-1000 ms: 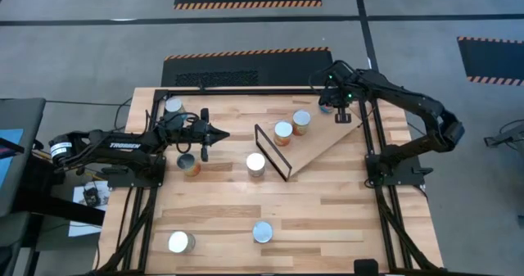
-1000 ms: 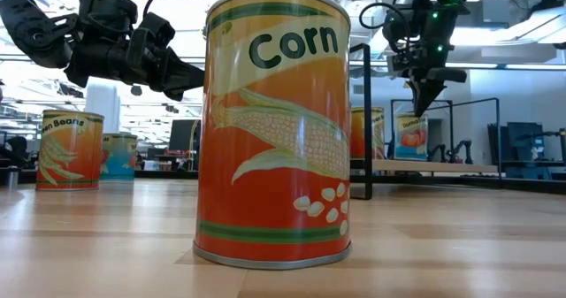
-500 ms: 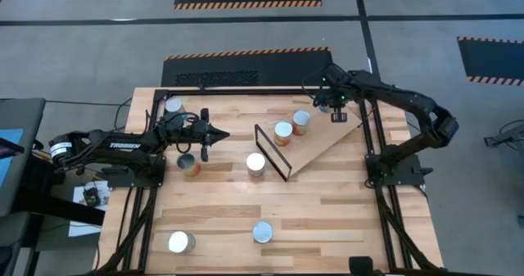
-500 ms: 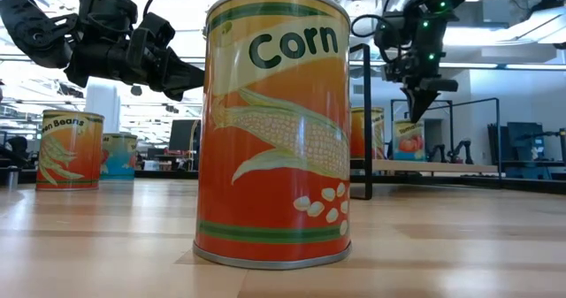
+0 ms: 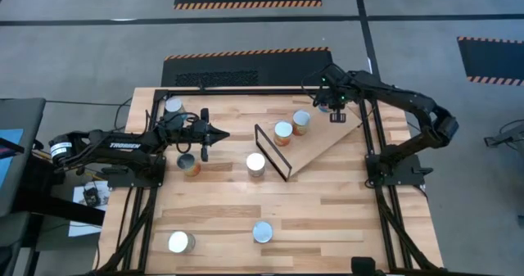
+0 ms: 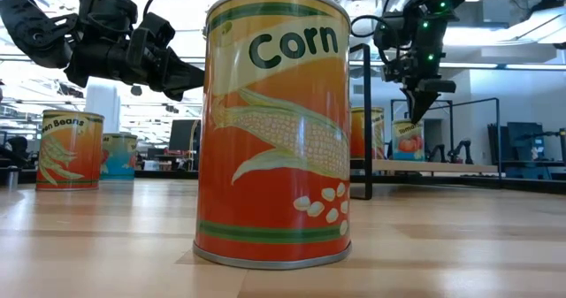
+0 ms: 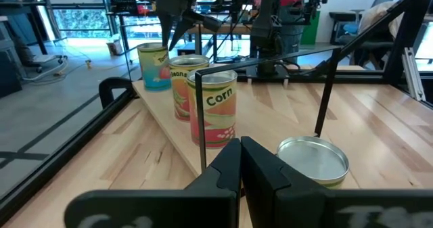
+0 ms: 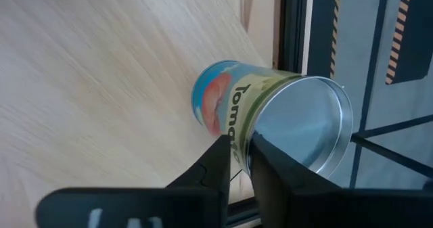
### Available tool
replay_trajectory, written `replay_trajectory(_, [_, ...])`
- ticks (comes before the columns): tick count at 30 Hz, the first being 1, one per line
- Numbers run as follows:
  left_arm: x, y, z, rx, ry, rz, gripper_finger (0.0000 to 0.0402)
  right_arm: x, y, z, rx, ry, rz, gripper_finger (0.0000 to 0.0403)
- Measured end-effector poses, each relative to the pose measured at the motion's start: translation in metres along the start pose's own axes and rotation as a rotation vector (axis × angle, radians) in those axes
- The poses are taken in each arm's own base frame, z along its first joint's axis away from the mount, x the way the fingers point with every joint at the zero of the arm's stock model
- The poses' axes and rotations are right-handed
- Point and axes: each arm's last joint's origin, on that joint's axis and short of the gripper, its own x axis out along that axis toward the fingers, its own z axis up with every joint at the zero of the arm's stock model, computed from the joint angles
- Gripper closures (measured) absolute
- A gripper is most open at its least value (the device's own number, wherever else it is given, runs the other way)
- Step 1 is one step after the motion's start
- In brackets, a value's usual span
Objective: Pick and place cans onto a shelf
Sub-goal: Put the bottom canned tomatoes on the shelf, then put the top canned peaches on the shelf
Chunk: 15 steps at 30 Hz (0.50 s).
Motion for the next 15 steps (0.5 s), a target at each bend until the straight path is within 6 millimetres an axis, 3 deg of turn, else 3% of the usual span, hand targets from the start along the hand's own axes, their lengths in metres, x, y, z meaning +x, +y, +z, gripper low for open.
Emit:
replay_trajectory(8, [0.000, 0.000, 0.000, 0.000, 0.000, 0.001, 0.0400, -0.006, 0.005, 0.004, -0.013, -0.015, -0.001, 0.0274])
replay_trajectory(15, [0.000, 0.000, 0.000, 0.000, 0.000, 0.002, 0.0400, -0.041, 0.004, 0.010, -0.024, -0.095, -0.055, 0.0257])
